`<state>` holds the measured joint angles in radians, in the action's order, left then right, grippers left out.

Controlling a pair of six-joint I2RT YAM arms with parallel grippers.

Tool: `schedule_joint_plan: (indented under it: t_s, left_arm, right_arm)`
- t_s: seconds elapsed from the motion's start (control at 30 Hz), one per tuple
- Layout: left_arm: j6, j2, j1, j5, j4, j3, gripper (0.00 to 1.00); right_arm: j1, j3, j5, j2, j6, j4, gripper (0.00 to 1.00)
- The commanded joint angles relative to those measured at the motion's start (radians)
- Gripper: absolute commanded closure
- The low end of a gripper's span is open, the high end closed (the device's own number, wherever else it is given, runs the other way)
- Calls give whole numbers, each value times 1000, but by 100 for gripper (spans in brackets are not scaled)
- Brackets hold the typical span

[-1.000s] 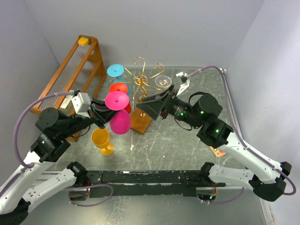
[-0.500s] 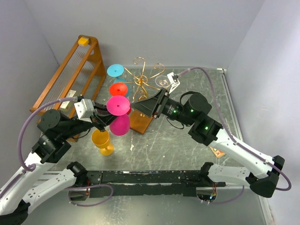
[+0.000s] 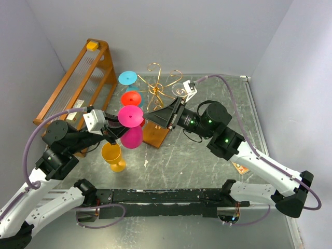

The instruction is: Place the wine glass upside down on the wine glass rack

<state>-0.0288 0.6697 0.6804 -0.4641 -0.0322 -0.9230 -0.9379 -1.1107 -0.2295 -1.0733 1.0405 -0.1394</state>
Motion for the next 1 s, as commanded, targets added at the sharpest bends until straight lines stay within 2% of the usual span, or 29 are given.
schedule_joint_plan:
  t_s: [0.0, 0.1, 0.23, 0.57, 0.77, 0.87, 0.97]
  left_arm:
    - [15, 17, 5, -52, 8, 3, 93]
    - [9, 18, 5, -19, 3, 2, 93]
    - [-3, 7, 4, 34, 6, 7, 93]
    - [-13, 2, 5, 38, 20, 15, 93]
    - [-7, 22, 5, -15, 19, 8, 93]
    - [-3, 28, 5, -29, 23, 9, 93]
    - [2, 34, 5, -41, 21, 10, 93]
  right_arm:
    - [-6, -26, -9, -4, 0, 40, 63]
    - [-6, 1, -11, 19, 10, -11, 56]
    - [-6, 32, 2, 41, 22, -51, 52]
    - [-6, 36, 12, 40, 36, -59, 52]
    - [-6, 13, -26, 0, 55, -38, 53]
    - [-6, 5, -62, -23, 88, -19, 60]
    - [-6, 5, -94, -43, 132, -13, 79]
